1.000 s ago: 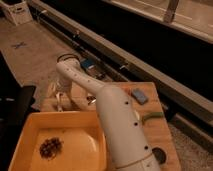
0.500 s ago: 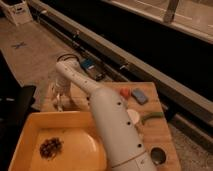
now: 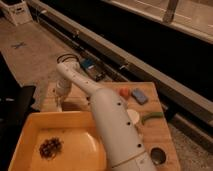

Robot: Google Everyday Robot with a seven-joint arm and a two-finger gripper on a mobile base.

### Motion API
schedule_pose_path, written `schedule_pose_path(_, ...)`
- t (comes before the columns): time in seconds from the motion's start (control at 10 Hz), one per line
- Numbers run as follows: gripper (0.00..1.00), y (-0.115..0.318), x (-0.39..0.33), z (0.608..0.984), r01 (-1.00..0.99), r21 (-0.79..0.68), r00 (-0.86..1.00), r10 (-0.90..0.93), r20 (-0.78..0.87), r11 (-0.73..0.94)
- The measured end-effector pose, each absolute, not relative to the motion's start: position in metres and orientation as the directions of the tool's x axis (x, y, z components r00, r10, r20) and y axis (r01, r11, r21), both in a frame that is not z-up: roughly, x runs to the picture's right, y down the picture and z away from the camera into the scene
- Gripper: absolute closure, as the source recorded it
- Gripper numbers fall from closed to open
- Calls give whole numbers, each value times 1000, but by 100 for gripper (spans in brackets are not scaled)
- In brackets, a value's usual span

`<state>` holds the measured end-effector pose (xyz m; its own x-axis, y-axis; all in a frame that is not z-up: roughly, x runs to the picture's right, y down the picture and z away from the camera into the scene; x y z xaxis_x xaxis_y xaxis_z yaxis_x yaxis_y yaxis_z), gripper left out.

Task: Place brush in tray

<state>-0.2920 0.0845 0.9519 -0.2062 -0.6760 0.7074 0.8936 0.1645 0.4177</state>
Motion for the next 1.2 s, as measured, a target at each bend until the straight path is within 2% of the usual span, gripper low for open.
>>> schedule_pose_path(0.4, 82, 90, -294, 949, 890, 426, -218, -669, 711, 163)
schedule_pose_path(1.2, 82, 21, -270, 894, 912, 384, -126, -794, 595, 143)
